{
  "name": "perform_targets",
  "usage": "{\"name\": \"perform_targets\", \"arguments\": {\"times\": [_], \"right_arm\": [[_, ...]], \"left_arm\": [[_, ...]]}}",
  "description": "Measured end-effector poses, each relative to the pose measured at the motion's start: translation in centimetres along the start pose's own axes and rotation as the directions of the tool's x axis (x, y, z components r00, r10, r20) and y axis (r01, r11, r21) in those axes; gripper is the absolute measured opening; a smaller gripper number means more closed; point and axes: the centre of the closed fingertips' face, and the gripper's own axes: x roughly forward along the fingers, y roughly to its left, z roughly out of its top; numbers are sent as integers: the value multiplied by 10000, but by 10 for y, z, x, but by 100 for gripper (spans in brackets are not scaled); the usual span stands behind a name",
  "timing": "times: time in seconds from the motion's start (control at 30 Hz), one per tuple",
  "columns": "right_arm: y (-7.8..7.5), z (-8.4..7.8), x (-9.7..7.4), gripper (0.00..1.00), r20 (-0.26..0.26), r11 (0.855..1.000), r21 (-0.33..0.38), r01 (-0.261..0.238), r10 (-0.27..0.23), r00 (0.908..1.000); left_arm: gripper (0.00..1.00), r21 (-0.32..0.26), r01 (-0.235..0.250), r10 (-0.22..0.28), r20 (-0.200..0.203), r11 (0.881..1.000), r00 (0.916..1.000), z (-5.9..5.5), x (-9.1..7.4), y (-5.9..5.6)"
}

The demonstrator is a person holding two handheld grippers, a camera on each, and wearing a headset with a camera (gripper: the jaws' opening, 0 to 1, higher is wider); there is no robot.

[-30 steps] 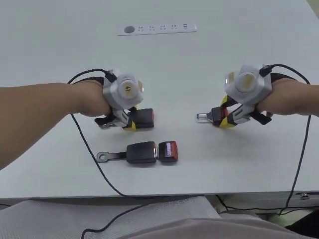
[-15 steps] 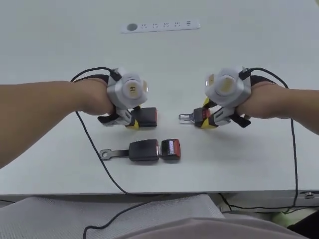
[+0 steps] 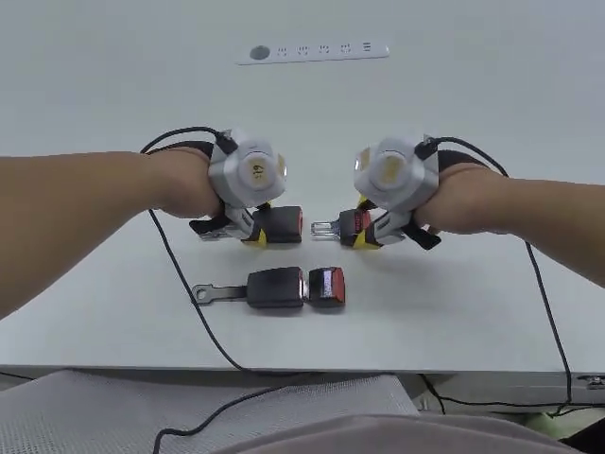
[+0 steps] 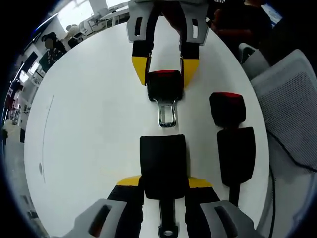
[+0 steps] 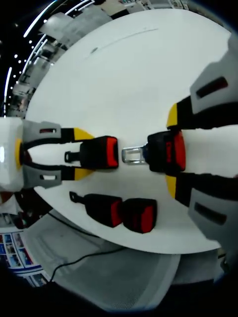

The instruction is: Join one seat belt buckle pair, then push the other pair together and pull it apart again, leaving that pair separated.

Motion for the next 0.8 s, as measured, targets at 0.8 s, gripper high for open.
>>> {"name": "perform_targets", "arguments": {"times": [0.8], "right_arm": [[-3, 21, 10, 32, 242, 9997, 27, 244, -244, 9994]], "left_arm": [[32, 52, -203, 202, 35, 9998, 9998, 0, -1, -1]]}}
